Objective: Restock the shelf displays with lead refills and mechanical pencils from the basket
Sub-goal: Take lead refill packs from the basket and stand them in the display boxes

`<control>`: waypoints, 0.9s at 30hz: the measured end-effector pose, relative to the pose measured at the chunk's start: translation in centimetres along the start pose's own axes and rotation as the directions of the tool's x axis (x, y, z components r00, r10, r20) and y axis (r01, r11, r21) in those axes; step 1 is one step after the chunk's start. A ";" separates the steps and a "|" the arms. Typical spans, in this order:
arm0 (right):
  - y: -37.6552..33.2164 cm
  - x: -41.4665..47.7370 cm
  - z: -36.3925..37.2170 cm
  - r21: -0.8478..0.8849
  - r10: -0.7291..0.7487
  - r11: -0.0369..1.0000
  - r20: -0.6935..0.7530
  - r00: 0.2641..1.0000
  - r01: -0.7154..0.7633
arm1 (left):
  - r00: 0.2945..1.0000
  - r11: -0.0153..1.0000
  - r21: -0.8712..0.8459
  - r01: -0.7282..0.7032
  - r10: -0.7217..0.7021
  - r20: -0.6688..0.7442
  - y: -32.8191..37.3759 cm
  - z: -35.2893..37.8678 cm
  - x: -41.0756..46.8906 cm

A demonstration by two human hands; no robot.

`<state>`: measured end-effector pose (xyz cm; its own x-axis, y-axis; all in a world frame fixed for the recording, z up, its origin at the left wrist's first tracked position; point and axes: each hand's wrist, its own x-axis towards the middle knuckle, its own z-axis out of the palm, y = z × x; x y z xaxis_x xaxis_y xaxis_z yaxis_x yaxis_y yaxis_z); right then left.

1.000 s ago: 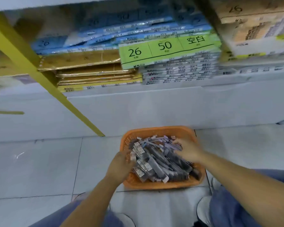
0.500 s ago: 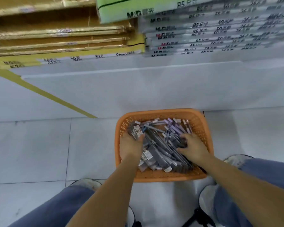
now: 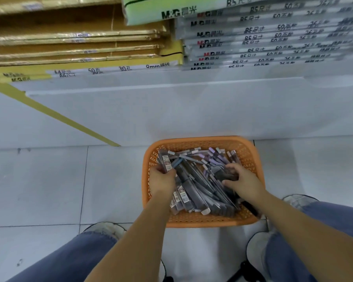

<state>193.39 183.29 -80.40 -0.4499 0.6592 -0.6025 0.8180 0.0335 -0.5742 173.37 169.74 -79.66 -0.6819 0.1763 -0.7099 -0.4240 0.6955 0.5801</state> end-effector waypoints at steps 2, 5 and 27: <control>-0.2 -0.2 0.0 -0.066 -0.042 0.997 -0.029 0.999 0.040 | 0.999 0.997 -0.072 0.004 -0.002 0.034 -0.2 -0.8 -0.4; -0.5 -0.7 0.5 -0.203 -0.112 0.975 -0.097 0.989 0.091 | 0.994 0.993 -0.117 -0.002 0.015 0.107 -1.0 -1.8 -1.2; -10.8 -5.6 -8.5 0.230 -0.242 0.943 -0.024 0.970 0.241 | 0.866 0.935 -0.353 0.042 0.142 0.480 3.3 -5.9 -8.4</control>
<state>190.11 185.57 -66.09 -0.6257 0.6493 -0.4324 0.5809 0.0178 -0.8138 174.19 166.40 -69.37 -0.3647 0.5853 -0.7242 -0.6354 0.4121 0.6531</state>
